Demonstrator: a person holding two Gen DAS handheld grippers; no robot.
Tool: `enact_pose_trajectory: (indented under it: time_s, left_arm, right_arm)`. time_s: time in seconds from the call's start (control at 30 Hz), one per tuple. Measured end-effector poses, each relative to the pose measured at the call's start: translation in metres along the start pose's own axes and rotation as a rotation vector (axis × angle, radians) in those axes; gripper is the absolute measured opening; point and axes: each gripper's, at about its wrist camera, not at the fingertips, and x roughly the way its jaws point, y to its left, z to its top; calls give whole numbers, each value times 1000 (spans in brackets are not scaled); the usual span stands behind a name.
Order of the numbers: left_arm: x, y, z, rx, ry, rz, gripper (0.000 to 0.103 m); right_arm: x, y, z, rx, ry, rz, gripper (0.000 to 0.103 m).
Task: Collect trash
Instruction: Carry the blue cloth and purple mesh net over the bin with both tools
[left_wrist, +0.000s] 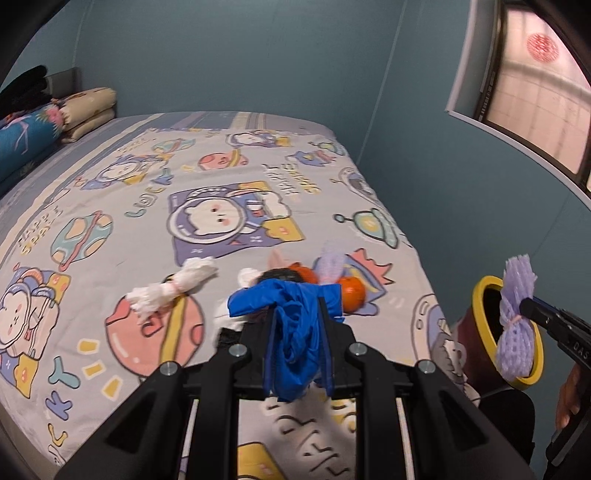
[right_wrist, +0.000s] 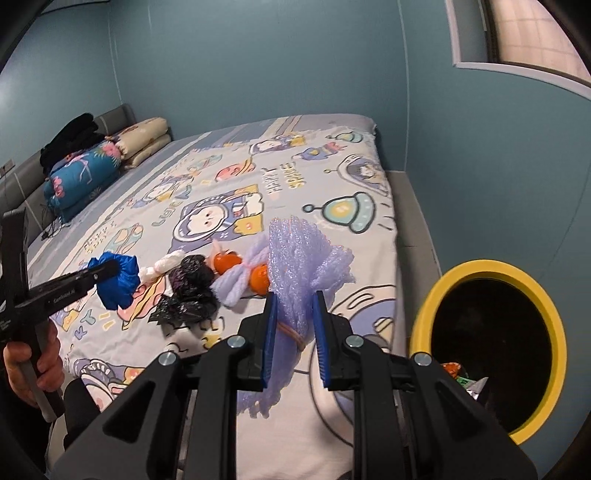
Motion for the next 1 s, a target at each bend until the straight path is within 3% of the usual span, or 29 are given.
enact_pose_trajectory:
  time_s: [1.0]
  left_arm:
    - [44,-182,14,223,78,-251,18]
  right_arm:
    - [-45,-126,0,173,-61,-152,18]
